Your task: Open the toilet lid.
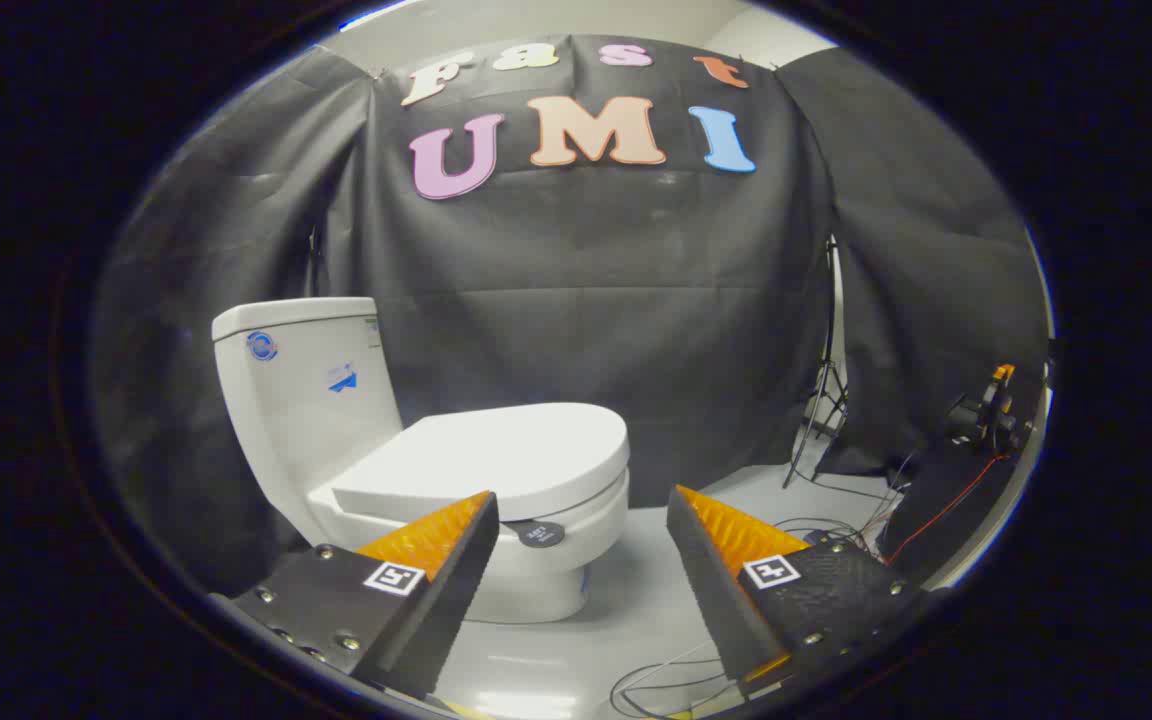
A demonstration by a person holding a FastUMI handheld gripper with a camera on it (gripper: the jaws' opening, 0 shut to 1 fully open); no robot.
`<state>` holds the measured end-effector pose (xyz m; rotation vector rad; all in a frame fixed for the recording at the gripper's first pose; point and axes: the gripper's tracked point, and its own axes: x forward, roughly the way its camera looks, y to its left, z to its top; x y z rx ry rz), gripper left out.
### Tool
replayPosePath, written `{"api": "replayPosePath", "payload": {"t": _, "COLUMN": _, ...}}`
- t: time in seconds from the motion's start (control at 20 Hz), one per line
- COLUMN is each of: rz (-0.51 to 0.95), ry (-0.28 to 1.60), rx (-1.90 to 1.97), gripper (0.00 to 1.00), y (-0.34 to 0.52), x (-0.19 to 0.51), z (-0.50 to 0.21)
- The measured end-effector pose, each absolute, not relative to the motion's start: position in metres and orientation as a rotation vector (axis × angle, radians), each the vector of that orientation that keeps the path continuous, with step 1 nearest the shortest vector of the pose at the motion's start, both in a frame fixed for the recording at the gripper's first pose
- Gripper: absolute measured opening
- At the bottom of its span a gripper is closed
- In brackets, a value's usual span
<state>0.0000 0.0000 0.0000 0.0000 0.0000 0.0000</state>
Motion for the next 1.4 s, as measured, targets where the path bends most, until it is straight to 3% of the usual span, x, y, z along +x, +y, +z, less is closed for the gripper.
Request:
{"api": "replayPosePath", "payload": {"t": 1.05, "rz": -0.07, "ry": 0.013, "rx": 0.092, "gripper": 1.0, "y": -0.031, "x": 0.031, "z": -0.007}}
{"api": "replayPosePath", "payload": {"t": 1.4, "rz": -0.11, "ry": 0.11, "rx": 0.321, "gripper": 1.0, "y": -0.029, "x": 0.066, "z": -0.028}}
